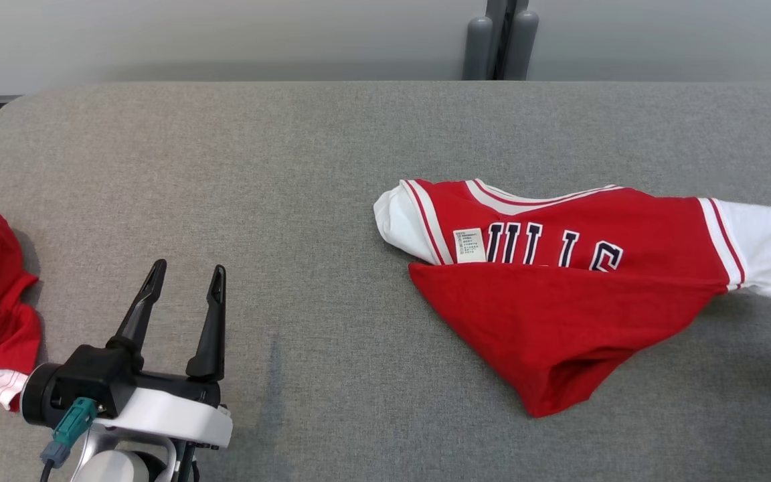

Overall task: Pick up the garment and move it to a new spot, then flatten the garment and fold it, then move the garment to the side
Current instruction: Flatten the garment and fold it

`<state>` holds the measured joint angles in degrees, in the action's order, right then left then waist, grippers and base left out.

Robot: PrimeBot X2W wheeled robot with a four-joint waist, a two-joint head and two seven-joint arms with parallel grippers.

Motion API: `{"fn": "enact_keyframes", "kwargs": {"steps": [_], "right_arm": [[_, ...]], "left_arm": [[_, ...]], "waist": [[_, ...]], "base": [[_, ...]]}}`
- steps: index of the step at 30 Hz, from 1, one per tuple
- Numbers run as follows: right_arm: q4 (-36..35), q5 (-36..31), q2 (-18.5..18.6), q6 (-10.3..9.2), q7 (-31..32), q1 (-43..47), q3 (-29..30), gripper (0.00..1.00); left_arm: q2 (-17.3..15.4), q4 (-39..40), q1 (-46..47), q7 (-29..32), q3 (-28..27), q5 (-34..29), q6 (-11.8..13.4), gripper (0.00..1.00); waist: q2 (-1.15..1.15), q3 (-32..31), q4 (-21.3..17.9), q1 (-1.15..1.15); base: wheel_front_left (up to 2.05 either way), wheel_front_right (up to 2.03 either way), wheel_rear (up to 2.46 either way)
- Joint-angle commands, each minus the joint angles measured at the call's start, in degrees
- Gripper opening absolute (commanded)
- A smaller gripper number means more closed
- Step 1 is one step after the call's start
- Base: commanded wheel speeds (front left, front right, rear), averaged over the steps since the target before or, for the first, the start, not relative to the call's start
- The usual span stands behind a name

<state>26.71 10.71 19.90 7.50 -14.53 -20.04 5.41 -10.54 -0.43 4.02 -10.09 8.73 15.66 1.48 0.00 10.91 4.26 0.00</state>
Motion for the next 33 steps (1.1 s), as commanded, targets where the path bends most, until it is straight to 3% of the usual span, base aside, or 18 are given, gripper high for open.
{"fn": "enact_keyframes", "kwargs": {"steps": [1, 7, 8, 9, 20, 33], "right_arm": [[2.89, 0.54, -0.52, 0.01, -0.53, 1.41, 1.38, 0.0], [10.35, 0.93, -3.39, 0.01, -0.78, 2.7, 3.52, 0.0], [10.14, 1.17, -4.17, 0.01, -0.81, 2.43, 3.72, 0.45], [10.03, 0.94, -4.62, 0.01, -0.81, 2.66, 3.91, 1.0], [1.78, 0.78, -9.34, 0.0, -0.74, 5.97, 4.56, 1.0], [-10.37, -0.58, -12.95, 0.01, -0.58, 11.39, -3.11, 1.0]], "left_arm": [[-0.28, -0.39, 1.47, -0.4, 0.13, 0.06, -0.32, 1.0], [-0.46, -1.39, 2.69, -0.99, 0.42, 0.33, -0.65, 1.0], [-0.5, -1.52, 2.8, -1.01, 0.43, 0.4, -0.64, 1.0], [-0.6, -1.7, 2.72, -1.11, 0.38, 0.44, -0.62, 1.0], [-0.74, -3.02, 1.61, -1.24, 0.7, 0.96, -0.15, 1.0], [-1.11, -3.74, -3.09, -0.25, 0.71, 1.87, 1.07, 1.0]], "waist": [[0.0, 0.81, -0.21, 0.0], [0.0, 1.6, -0.33, 0.0], [0.0, 1.6, -0.38, 0.0], [0.0, 1.56, -0.44, 0.0], [0.0, -0.78, -0.77, 0.0], [0.0, -6.83, -0.74, 0.0]], "base": [[0.0, 0.0, 0.0], [0.0, 0.0, 0.0], [0.0, 0.0, 0.0], [0.0, 0.0, 0.0], [0.0, 0.0, 0.0], [0.0, 0.0, 0.0]]}}
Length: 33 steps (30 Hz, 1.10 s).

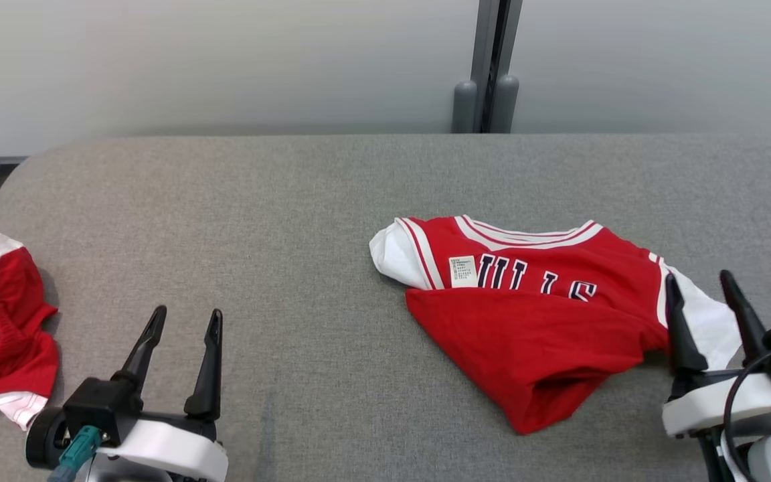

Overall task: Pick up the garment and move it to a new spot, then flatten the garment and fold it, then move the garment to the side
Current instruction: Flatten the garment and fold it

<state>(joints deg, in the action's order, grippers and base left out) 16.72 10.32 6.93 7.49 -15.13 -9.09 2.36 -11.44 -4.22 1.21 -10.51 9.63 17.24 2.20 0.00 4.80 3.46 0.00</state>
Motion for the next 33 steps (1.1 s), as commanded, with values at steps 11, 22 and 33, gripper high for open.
{"fn": "enact_keyframes", "kwargs": {"steps": [11, 22, 33], "right_arm": [[-7.01, -2.5, -1.75, 0.02, 3.31, 6.59, -3.35, 1.0], [-11.08, -2.62, -2.53, 0.02, 5.5, 9.36, -2.66, 1.0], [-12.92, -2.7, -2.59, 0.02, 5.77, 7.22, -2.28, 1.0]], "left_arm": [[-1.21, 1.54, -4.38, 1.57, -0.45, 0.77, 1.7, 1.0], [-1.43, 1.92, -4.17, 2.24, 0.21, 1.03, 2.22, 1.0], [-0.84, 0.33, 3.78, 3.83, 3.87, 1.44, -1.87, 1.0]], "waist": [[0.0, -3.58, 0.2, 0.0], [0.0, -3.44, -0.21, 0.0], [0.0, 0.89, -1.92, 0.0]], "base": [[0.0, 0.0, 0.0], [0.0, 0.0, 0.0], [0.0, 0.0, 0.0]]}}
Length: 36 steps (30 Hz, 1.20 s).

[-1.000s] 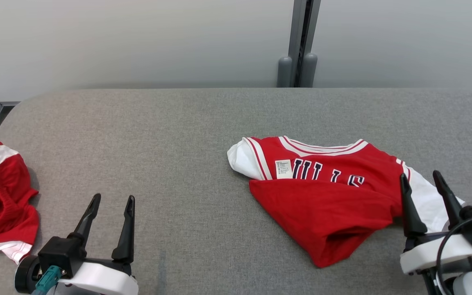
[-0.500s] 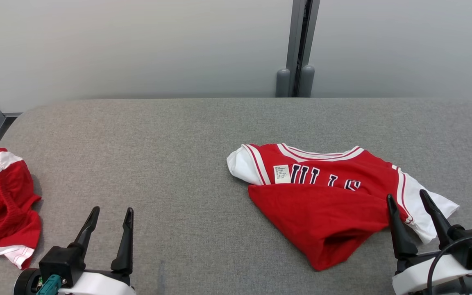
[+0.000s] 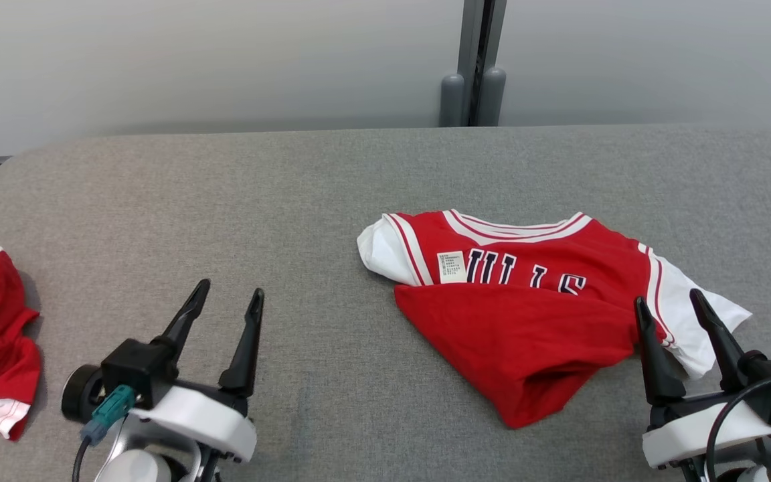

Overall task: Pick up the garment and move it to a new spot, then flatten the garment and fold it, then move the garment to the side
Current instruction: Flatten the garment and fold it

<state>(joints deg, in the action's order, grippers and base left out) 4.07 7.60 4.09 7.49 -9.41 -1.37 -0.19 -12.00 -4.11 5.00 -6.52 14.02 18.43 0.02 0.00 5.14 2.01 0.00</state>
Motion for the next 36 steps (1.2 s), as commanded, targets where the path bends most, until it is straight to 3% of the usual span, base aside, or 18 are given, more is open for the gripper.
{"fn": "enact_keyframes", "kwargs": {"steps": [1, 7, 11, 16, 27, 28, 29, 30, 36], "right_arm": [[-0.51, -0.11, 0.22, 0.02, 0.13, -0.79, 0.28, 1.0], [-1.04, -0.22, 0.0, 0.02, -0.42, -2.62, 0.17, 1.0], [-1.0, -0.29, -0.2, 0.02, -0.8, -3.68, 0.14, 1.0], [-0.42, -0.24, -0.44, 0.02, -1.58, -5.08, 0.38, 1.0], [1.15, 0.15, -0.93, 0.02, -3.3, -6.54, 0.67, 1.0], [1.25, 0.11, -0.95, 0.02, -3.35, -6.65, 0.67, 1.0], [1.39, 0.11, -0.96, 0.02, -3.4, -6.81, 0.68, 1.0], [1.46, 0.21, -0.98, 0.02, -3.46, -7.06, 0.65, 1.0], [1.7, 0.17, -0.99, 0.02, -3.56, -7.61, 0.5, 1.0]], "left_arm": [[-0.02, -0.25, 1.43, 0.05, 0.21, 0.26, -0.45, 1.0], [2.28, -5.37, 9.69, 3.58, 6.12, 0.67, -5.02, 1.0], [3.57, -9.57, 14.67, 6.11, 10.09, 1.79, -6.56, 1.0], [4.21, -15.04, 19.83, 8.56, 14.25, 3.89, -7.39, 1.0], [0.83, -21.7, 25.63, 10.37, 22.85, 9.51, -7.49, 1.0], [0.53, -22.12, 25.91, 10.53, 23.6, 9.8, -7.5, 0.96], [0.4, -22.34, 26.35, 10.21, 24.1, 10.15, -7.5, 0.43], [0.26, -22.46, 26.58, 10.24, 24.99, 10.84, -7.5, 0.0], [-1.33, -23.81, 28.22, 9.37, 27.98, 12.22, -7.51, 0.0]], "waist": [[0.0, 1.21, -0.84, 0.0], [0.0, 4.9, -3.2, 0.0], [0.0, 7.25, -4.8, 0.0], [0.0, 9.92, -6.57, 0.0], [0.0, 12.27, -8.11, 0.0], [0.0, 12.32, -8.1, 0.0], [0.0, 12.35, -8.06, 0.0], [0.0, 12.34, -7.99, 0.0], [0.0, 12.33, -7.68, 0.0]], "base": [[0.0, 0.0, 0.0], [0.0, 0.0, 0.0], [0.0, 0.0, 0.0], [0.0, 0.0, 0.0], [0.0, 0.0, 0.0], [0.0, 0.0, 0.0], [0.0, 0.0, 0.0], [0.0, 0.0, 0.0], [0.0, 0.0, 0.0]]}}
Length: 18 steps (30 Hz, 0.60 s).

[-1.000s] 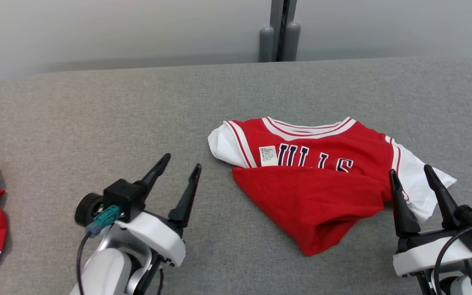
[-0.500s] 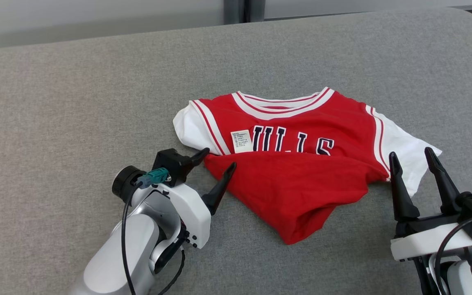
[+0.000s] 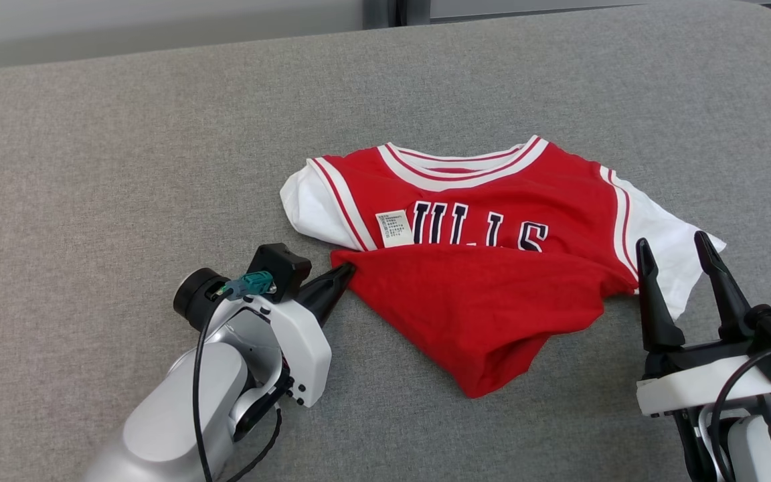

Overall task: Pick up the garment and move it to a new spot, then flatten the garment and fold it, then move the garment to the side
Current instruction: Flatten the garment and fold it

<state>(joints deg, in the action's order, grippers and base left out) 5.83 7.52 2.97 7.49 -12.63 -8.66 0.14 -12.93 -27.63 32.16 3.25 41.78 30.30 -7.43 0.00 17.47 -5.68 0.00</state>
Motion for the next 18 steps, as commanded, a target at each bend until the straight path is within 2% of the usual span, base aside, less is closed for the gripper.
{"fn": "enact_keyframes", "kwargs": {"steps": [1, 9, 12, 13, 14, 18], "right_arm": [[-0.04, 0.26, 0.11, 0.02, -0.4, -0.32, 0.12, 1.0], [0.36, 0.63, 0.08, 0.02, -0.66, -0.49, 0.04, 1.0], [0.66, 0.66, 0.08, 0.02, -0.82, -0.22, 0.27, 1.0], [0.73, 0.62, 0.07, 0.02, -0.83, -0.04, 0.32, 1.0], [0.83, 0.58, 0.07, 0.02, -0.79, 0.07, 0.33, 1.0], [1.03, 0.38, 0.07, 0.02, -0.9, 0.34, 0.41, 1.0]], "left_arm": [[-0.57, -0.52, 1.46, -0.71, 0.59, 0.23, -0.06, 0.0], [-1.1, -1.95, 2.95, -2.98, 0.96, 0.36, 0.01, 0.0], [-1.04, -1.66, 2.62, -5.07, 0.14, 0.22, 1.23, 0.0], [-1.04, -1.42, 2.33, -5.94, -0.32, 0.32, 1.95, 0.39], [-1.07, -1.01, 2.08, -7.02, -0.92, 0.24, 2.79, 1.0], [-1.29, 0.92, -0.02, -11.43, -3.57, 1.2, 5.79, 1.0]], "waist": [[0.0, 0.0, 0.04, 0.0], [0.0, -0.04, 0.06, 0.0], [0.0, -0.49, 0.21, 0.0], [0.0, -0.7, 0.3, 0.0], [0.0, -0.9, 0.39, 0.0], [0.0, -1.81, 0.93, 0.0]], "base": [[0.0, 0.0, 0.0], [0.0, 0.0, 0.0], [0.0, 0.0, 0.0], [0.0, 0.0, 0.0], [0.0, 0.0, 0.0], [0.0, 0.0, 0.0]]}}
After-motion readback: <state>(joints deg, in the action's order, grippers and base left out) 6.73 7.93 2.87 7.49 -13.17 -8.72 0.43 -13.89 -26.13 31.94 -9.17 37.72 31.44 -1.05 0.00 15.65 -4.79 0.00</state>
